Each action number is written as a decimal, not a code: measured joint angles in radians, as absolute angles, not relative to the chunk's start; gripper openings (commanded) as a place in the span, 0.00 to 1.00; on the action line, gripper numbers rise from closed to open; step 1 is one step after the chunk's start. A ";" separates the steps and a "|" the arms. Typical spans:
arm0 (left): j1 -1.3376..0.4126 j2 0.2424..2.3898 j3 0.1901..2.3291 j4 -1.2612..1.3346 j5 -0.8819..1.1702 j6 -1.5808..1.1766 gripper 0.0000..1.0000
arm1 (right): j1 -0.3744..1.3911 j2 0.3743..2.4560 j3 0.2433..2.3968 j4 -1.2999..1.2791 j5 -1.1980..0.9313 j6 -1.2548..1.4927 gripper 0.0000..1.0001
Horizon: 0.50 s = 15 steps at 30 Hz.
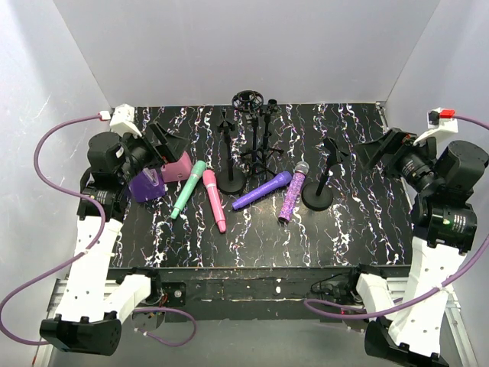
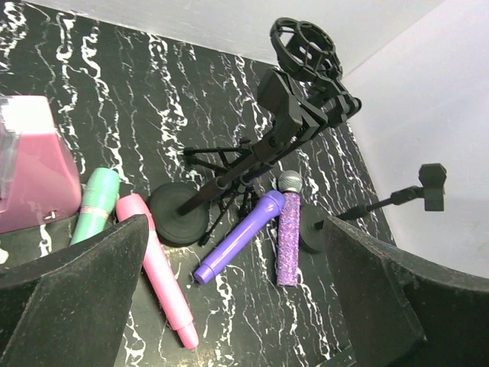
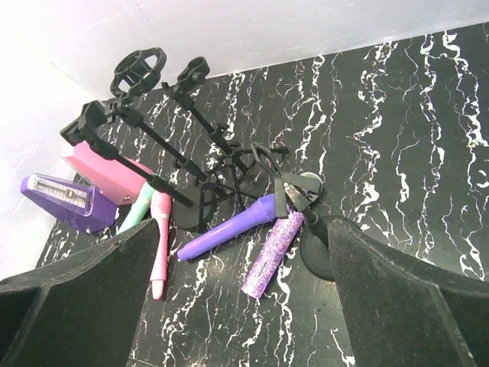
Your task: Attach the microphones to the stand
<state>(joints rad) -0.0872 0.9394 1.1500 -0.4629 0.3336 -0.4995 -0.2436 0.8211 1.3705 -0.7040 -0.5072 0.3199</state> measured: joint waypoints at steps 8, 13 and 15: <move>-0.089 0.985 1.149 -0.472 0.454 -0.487 0.98 | -0.259 0.849 1.372 -0.710 -0.652 0.222 0.98; -0.104 1.016 1.150 -0.498 0.528 -0.463 0.98 | -0.271 0.871 1.398 -0.773 -0.954 0.006 0.98; -0.126 1.034 1.156 -0.513 0.549 -0.455 0.98 | -0.272 0.878 1.411 -0.815 -1.029 -0.082 0.98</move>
